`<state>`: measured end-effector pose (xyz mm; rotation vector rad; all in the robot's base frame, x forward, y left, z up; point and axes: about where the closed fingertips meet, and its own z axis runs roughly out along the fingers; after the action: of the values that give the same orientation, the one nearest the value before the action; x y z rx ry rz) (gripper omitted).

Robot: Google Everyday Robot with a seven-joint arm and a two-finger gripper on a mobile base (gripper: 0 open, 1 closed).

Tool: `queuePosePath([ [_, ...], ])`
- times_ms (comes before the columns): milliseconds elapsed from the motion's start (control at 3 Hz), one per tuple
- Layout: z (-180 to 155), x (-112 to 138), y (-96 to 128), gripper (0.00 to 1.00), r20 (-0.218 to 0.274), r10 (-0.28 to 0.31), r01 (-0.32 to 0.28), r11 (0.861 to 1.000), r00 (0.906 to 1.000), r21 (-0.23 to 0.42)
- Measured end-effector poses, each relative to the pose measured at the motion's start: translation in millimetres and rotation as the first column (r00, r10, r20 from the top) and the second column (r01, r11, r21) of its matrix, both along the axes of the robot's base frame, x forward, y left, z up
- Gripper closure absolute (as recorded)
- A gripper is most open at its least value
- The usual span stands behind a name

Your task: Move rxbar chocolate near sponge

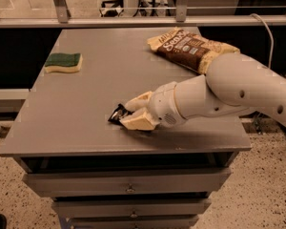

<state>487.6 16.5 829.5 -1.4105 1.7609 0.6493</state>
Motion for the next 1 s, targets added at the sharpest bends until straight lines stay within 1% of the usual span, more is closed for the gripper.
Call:
queuePosePath([
  [333, 27, 11, 12, 1.0, 0.021, 0.071, -0.07, 0.996, 0.9972, -0.052],
  [667, 49, 25, 28, 1.0, 0.052, 0.139, -0.135, 0.988, 0.989, -0.078],
  [1000, 56, 32, 39, 1.0, 0.065, 0.176, -0.17, 0.982, 0.9823, -0.086],
])
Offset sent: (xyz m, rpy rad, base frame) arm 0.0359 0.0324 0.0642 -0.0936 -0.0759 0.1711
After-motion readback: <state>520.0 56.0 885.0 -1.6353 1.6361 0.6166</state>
